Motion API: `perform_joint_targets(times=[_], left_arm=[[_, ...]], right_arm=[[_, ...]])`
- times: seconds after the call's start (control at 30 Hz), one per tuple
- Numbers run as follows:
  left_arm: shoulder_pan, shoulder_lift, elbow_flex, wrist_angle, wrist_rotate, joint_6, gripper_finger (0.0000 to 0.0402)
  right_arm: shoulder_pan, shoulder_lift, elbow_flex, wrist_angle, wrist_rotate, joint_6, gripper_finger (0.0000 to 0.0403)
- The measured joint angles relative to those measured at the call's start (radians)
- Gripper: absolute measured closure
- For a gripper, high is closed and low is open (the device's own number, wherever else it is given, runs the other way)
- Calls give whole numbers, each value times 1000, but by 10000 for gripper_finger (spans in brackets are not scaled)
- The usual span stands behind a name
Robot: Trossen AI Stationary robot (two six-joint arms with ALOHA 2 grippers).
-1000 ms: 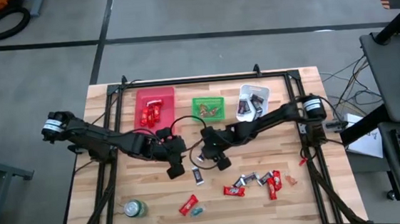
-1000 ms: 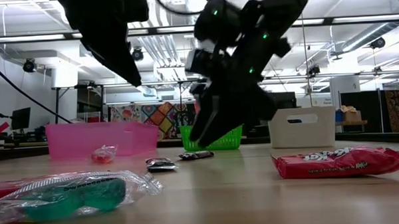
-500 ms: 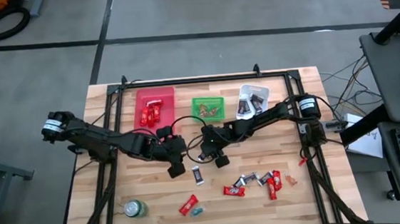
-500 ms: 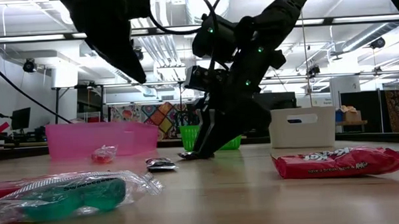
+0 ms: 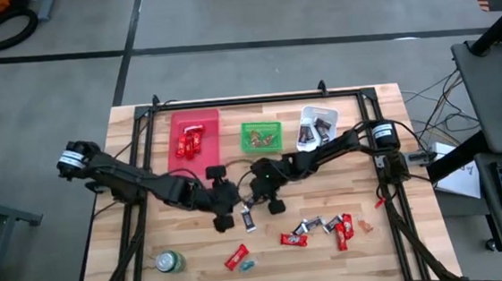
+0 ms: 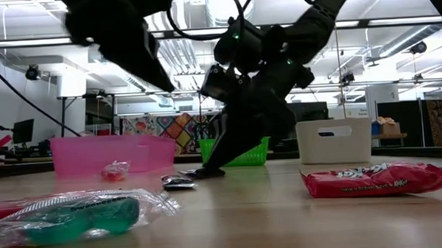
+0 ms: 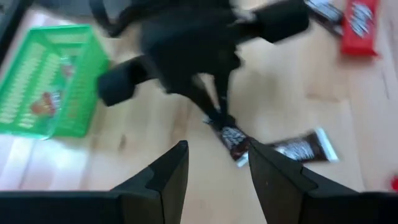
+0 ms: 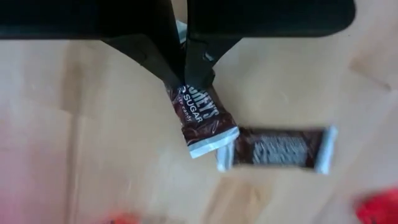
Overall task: Sort candy
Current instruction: Put the brown chocolate bar into the white bin
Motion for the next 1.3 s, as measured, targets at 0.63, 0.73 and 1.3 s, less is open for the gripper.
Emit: perform_joint_targets(times=[0.63, 0.73, 1.3], left_arm=[[-47, 181, -10, 142, -41, -109, 251], [-46, 214, -48, 261, -41, -115, 251], [-6, 339, -267, 786, -69, -199, 251]], right_arm=[[36, -98, -143, 244, 87, 246, 395], [47, -144, -162, 238, 89, 235, 394], [162, -498, -391, 277, 414, 239, 394]])
